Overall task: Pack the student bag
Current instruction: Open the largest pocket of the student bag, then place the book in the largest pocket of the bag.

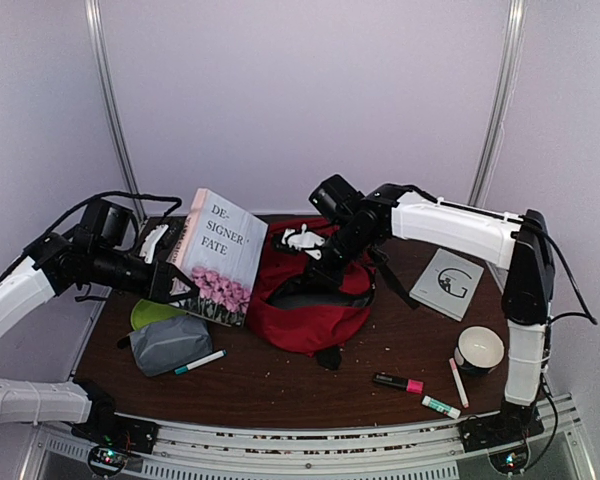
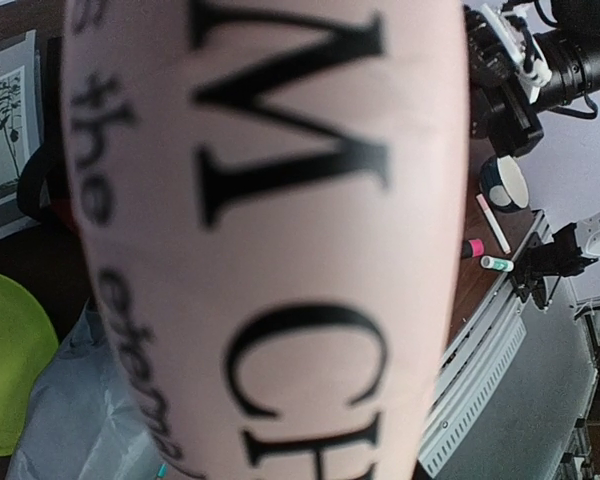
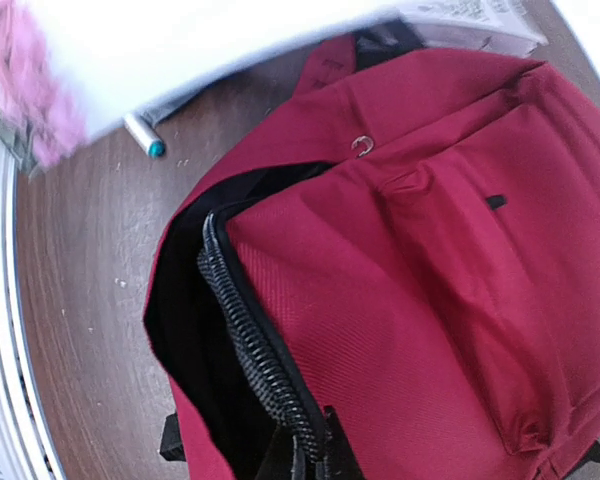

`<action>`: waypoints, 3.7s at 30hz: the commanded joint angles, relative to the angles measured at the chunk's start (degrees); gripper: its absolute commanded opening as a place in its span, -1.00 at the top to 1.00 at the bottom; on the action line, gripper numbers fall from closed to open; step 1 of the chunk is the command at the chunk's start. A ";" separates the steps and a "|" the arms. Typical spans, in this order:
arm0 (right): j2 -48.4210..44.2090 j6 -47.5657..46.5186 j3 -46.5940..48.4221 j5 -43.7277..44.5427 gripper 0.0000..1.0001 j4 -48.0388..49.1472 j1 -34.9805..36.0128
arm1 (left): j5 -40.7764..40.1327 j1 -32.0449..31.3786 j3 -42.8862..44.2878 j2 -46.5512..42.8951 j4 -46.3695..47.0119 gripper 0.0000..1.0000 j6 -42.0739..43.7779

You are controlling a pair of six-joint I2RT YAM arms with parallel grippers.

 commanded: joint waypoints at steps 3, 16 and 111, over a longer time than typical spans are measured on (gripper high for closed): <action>-3.11 3.94 10.41 5.31 1.00 -0.22 -0.55 | 6.99 0.37 -1.82 -1.85 4.19 0.44 -0.14; -2.36 4.83 24.27 18.41 1.00 3.95 -0.73 | 29.09 -5.23 -6.79 -3.19 8.04 0.46 -0.30; -19.19 0.36 -2.08 5.69 1.00 7.37 2.89 | 4.20 -6.55 13.35 41.54 21.59 -0.90 -20.27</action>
